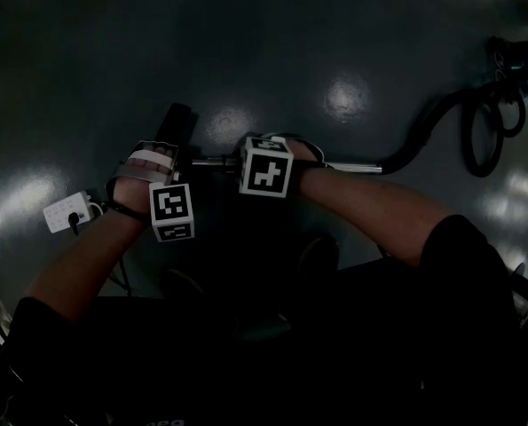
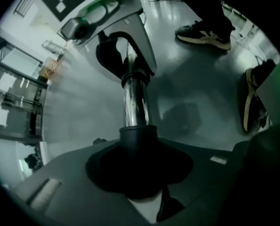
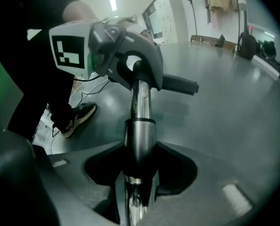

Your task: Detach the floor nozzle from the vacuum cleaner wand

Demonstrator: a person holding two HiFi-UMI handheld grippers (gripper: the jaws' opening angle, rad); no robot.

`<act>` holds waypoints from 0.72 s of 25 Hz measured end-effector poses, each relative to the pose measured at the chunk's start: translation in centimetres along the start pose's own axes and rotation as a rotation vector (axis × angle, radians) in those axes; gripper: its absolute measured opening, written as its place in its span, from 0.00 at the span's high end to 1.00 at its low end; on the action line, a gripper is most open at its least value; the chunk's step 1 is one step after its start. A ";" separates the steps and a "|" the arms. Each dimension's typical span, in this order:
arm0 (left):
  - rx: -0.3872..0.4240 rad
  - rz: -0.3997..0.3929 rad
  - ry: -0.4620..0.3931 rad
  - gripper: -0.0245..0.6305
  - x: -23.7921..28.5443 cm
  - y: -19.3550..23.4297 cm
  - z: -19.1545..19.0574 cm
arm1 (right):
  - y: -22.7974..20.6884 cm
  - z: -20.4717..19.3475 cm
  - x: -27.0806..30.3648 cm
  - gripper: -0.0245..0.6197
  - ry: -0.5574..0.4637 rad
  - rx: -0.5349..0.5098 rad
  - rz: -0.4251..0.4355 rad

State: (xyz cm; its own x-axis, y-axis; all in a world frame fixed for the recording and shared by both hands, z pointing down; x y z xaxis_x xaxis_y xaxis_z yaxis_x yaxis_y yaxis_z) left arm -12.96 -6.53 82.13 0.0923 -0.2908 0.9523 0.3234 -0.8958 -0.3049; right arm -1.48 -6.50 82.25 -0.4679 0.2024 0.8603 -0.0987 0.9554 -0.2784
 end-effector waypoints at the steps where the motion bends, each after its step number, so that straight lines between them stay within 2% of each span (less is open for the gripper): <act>1: -0.021 -0.034 -0.016 0.73 0.0 -0.1 0.0 | 0.1 0.0 0.0 0.67 0.001 0.004 0.007; 6: -0.163 -0.306 -0.144 0.74 -0.6 -0.3 0.0 | 1.1 0.1 0.1 0.67 0.039 -0.044 -0.017; 10: -0.221 -0.474 -0.168 0.74 -0.6 -0.8 0.1 | 1.8 0.2 0.6 0.67 0.085 -0.088 -0.042; 15: -0.389 -0.725 -0.204 0.74 -0.6 -2.0 0.1 | 3.0 0.1 1.5 0.66 0.131 -0.156 -0.072; 16: -0.411 -0.742 -0.216 0.74 -0.7 -2.2 0.3 | 3.1 0.0 1.6 0.66 0.133 -0.156 -0.070; 18: -0.411 -0.707 -0.228 0.74 -0.7 -2.3 0.5 | 2.9 -0.1 1.7 0.67 0.124 -0.133 -0.048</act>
State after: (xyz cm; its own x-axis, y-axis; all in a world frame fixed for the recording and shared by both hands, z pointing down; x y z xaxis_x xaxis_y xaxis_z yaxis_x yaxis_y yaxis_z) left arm -13.30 -4.10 82.13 0.1993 0.4194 0.8857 0.0130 -0.9049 0.4255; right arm -2.47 -3.35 82.89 -0.3532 0.1728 0.9194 0.0029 0.9830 -0.1837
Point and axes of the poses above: the fingertips, and each gripper's own axes: x forward along the fingers, y to its left, z out of its top, the point moved 7 cm from there along -x, backward along the fingers
